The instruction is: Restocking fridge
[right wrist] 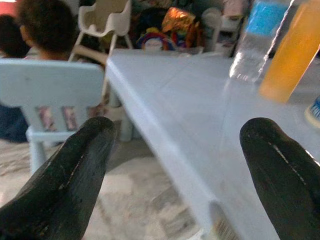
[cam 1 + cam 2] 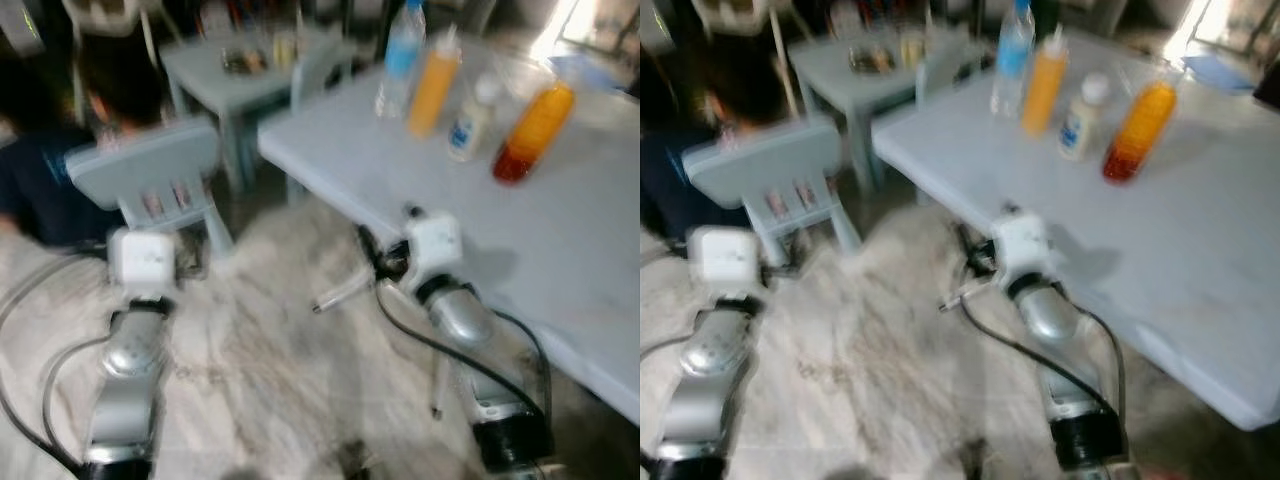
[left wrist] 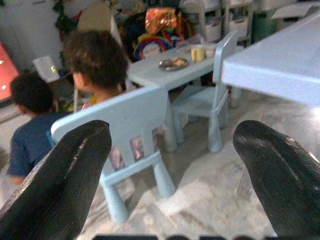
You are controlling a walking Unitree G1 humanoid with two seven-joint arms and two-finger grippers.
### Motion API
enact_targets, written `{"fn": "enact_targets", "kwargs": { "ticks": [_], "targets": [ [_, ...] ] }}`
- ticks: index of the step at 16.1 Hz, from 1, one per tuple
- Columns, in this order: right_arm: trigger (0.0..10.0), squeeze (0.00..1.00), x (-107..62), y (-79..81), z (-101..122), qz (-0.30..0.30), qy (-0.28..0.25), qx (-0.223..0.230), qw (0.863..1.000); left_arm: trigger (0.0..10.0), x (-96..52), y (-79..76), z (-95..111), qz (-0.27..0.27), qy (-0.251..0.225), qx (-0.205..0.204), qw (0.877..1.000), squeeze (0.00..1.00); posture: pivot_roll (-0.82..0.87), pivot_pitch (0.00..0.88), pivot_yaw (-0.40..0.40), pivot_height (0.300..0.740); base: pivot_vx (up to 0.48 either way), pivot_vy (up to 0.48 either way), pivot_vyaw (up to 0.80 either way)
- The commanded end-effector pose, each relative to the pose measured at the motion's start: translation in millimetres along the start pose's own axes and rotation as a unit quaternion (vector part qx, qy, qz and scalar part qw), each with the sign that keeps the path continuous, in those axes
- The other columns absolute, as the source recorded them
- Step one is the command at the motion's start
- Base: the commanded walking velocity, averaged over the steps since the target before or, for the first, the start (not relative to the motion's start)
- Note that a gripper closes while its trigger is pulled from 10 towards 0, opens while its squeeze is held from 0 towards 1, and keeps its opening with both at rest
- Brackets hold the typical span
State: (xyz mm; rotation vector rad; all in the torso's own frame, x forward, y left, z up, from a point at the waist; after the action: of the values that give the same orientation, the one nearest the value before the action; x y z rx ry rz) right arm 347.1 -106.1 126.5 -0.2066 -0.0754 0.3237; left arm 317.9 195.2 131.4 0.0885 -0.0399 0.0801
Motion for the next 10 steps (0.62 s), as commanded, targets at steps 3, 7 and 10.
{"fn": "enact_targets", "kwargs": {
  "ticks": [3, 7, 10],
  "targets": [
    [10.0, 0.00, 3.6, 7.1, 15.5, 0.009, -0.027, 0.000, 1.000, 10.0, 0.4, 2.1, 4.8, -0.001, -0.011, 0.006, 1.000, 0.00, 0.01, 0.082, -0.019, 0.740, 0.416, 0.089, -0.80],
    [10.0, 0.00, 4.7, 9.7, 20.4, 0.015, -0.037, -0.005, 0.999, 10.0, 0.6, -8.9, 8.6, -0.017, -0.023, -0.007, 1.000, 0.00, 0.00, 0.081, -0.022, 0.740, 0.437, 0.000, -0.80],
    [10.0, 0.00, 2.6, 15.4, 23.3, 0.028, -0.048, -0.024, 0.998, 10.0, 2.4, -8.6, 8.9, -0.015, -0.023, -0.005, 1.000, 0.00, 0.00, 0.082, -0.021, 0.740, 0.409, 0.000, -0.80]
  ]
}}
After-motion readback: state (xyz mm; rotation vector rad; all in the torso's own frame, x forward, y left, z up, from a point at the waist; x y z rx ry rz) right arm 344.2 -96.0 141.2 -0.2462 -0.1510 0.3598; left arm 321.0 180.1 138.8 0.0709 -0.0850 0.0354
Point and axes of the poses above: a point about 5 cm out from each wrist's last joint towards the gripper, its own x axis pointing out of the wrist towards the gripper, its own z axis along the axis of the wrist's last joint, y = z × x, the point moved 5 cm from there along x, pointing out of the wrist towards the gripper, and after that the axes turned 6 degrees about -x, right-handed, at the moved point
